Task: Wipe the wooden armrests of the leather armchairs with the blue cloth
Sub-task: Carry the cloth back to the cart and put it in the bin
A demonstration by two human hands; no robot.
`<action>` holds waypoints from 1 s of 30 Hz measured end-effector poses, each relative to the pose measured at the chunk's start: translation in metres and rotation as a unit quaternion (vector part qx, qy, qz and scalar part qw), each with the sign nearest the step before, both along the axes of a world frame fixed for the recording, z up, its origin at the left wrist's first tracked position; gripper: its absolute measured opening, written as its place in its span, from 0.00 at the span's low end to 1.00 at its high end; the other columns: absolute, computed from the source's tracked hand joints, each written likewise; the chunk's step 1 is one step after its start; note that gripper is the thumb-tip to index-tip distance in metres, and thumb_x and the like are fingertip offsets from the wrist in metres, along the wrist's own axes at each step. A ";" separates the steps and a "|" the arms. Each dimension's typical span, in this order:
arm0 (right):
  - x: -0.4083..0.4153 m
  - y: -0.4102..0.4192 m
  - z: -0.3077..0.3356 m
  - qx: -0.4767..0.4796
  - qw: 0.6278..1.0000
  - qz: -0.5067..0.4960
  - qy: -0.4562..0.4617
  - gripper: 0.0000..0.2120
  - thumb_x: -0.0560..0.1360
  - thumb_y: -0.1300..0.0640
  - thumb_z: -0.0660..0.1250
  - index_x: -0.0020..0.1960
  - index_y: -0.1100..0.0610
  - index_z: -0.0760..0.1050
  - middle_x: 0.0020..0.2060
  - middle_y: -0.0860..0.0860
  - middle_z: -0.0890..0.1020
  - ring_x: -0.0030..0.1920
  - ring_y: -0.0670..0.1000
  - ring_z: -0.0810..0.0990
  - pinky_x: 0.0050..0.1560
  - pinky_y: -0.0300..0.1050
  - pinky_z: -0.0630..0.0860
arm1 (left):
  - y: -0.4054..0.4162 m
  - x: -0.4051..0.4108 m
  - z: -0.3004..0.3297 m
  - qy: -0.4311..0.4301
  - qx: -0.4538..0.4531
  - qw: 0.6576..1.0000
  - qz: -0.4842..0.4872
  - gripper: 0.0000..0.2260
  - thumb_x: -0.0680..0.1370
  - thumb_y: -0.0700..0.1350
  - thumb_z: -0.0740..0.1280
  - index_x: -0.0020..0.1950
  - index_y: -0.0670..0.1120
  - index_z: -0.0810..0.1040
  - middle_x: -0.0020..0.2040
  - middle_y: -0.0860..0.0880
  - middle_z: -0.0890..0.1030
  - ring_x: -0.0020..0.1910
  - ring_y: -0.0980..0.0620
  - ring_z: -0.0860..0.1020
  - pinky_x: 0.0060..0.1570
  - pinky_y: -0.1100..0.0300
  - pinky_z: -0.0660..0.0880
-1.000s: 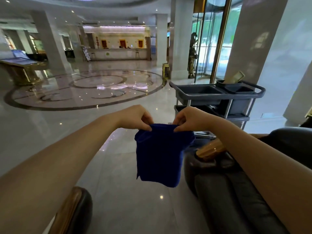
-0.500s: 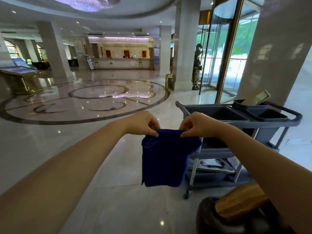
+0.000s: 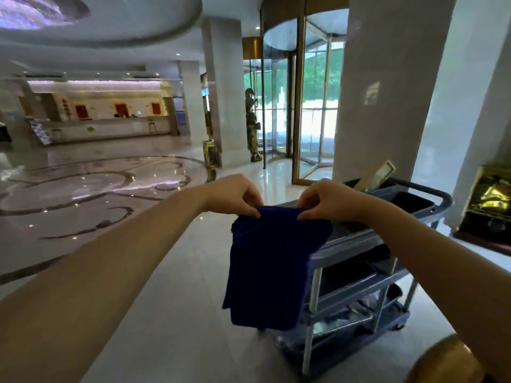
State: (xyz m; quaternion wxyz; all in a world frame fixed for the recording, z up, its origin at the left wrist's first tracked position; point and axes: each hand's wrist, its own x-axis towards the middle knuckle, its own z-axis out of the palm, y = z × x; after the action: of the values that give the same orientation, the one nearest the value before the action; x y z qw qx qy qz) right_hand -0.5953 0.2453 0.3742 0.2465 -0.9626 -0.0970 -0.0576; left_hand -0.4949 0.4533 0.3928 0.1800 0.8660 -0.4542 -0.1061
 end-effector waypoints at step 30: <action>0.335 -0.292 -0.074 -0.004 0.942 -0.331 0.053 0.05 0.68 0.55 0.72 0.44 0.54 0.82 0.32 0.39 0.79 0.33 0.33 0.76 0.37 0.24 0.69 | -0.390 0.435 -0.084 0.064 0.008 0.935 -0.348 0.07 0.72 0.39 0.69 0.48 0.45 0.83 0.39 0.52 0.83 0.39 0.59 0.81 0.43 0.67 0.77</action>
State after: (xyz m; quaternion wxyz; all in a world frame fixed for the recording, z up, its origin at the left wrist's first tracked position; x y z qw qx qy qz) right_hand -0.2606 -0.0465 0.3001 0.2143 -0.9431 0.2398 -0.0848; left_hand -0.0601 0.0632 0.3088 0.1535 0.6468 -0.7134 -0.2215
